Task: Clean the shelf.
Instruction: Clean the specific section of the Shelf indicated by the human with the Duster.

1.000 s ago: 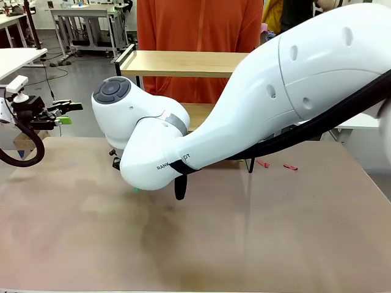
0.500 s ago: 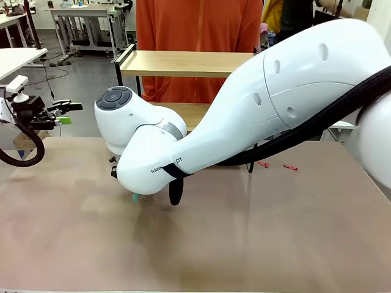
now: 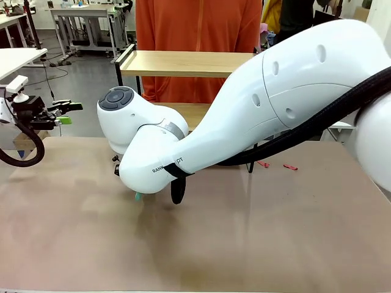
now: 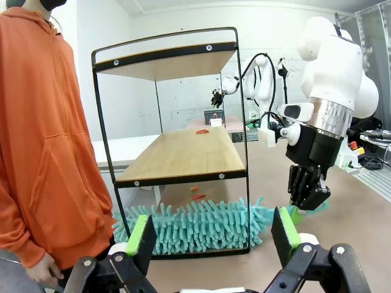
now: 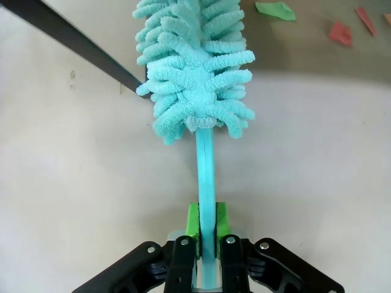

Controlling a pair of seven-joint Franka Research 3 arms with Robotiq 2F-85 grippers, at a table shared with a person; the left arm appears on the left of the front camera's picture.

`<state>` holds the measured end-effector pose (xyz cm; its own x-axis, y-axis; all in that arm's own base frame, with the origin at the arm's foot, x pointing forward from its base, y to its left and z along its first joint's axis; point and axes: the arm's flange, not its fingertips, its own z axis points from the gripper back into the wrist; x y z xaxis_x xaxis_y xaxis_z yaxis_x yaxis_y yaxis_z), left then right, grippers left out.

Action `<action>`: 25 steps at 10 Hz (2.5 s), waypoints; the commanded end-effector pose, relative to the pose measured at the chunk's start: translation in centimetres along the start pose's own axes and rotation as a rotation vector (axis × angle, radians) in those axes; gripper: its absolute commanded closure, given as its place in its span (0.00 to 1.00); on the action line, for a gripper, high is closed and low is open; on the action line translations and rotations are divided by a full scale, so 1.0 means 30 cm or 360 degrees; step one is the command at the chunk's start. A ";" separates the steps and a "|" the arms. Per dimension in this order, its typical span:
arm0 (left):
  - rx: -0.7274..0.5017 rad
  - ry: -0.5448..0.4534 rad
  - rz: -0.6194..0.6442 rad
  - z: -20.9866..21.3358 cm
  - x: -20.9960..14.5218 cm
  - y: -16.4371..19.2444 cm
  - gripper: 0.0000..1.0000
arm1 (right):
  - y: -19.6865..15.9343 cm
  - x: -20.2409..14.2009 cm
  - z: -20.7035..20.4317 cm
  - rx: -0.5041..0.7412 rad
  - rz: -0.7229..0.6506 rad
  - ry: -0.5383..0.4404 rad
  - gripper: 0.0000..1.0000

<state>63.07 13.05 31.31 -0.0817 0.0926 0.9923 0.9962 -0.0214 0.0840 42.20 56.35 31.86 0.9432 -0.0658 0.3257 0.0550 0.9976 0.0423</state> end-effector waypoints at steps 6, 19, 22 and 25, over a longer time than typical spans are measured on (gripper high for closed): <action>-0.0006 -0.0006 -0.0010 -0.005 0.011 0.001 0.00 | -0.319 0.038 -0.049 -0.0066 -0.0118 0.0213 0.87; -0.0006 -0.0006 -0.0010 -0.005 0.011 0.001 0.00 | -0.873 0.061 0.042 -0.0447 -0.0305 0.0372 0.87; -0.0006 -0.0006 -0.0010 -0.005 0.011 0.001 0.00 | -0.864 0.101 -0.013 -0.0410 -0.0367 0.0473 0.87; -0.0006 -0.0006 -0.0010 -0.005 0.011 0.001 0.00 | -0.906 0.044 0.092 -0.0281 -0.0132 0.0306 0.87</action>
<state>63.08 13.05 31.31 -0.0817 0.0926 0.9923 0.9962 -0.0214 0.0840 42.58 30.74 32.77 0.9679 -0.2346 0.0905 0.2458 0.9587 -0.1435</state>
